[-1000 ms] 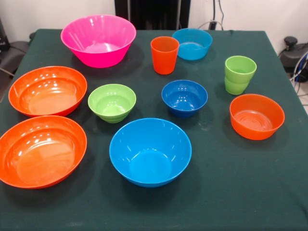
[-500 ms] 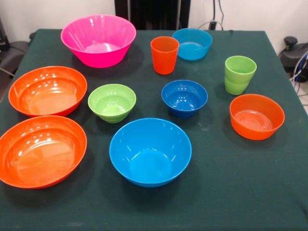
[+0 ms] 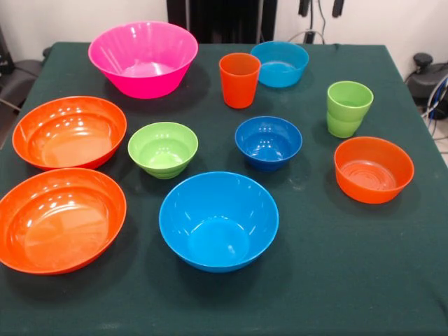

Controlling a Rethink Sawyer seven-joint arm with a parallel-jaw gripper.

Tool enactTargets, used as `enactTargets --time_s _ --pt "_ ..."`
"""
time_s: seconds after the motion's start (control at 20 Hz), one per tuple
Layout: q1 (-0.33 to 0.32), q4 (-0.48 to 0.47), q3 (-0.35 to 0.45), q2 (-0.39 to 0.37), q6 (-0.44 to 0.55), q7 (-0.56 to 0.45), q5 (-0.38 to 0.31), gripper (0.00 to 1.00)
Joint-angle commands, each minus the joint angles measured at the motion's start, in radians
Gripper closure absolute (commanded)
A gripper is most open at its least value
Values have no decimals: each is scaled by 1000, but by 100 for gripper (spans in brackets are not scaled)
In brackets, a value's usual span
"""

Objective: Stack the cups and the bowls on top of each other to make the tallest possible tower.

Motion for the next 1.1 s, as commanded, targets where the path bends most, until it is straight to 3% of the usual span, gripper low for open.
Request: enactTargets --time_s 0.05,0.7,1.1 --pt "-13 58 60 133 -111 151 -45 0" --pt "-39 -2 44 320 -296 131 -104 0" --pt "-46 -25 42 337 -297 113 -141 0"
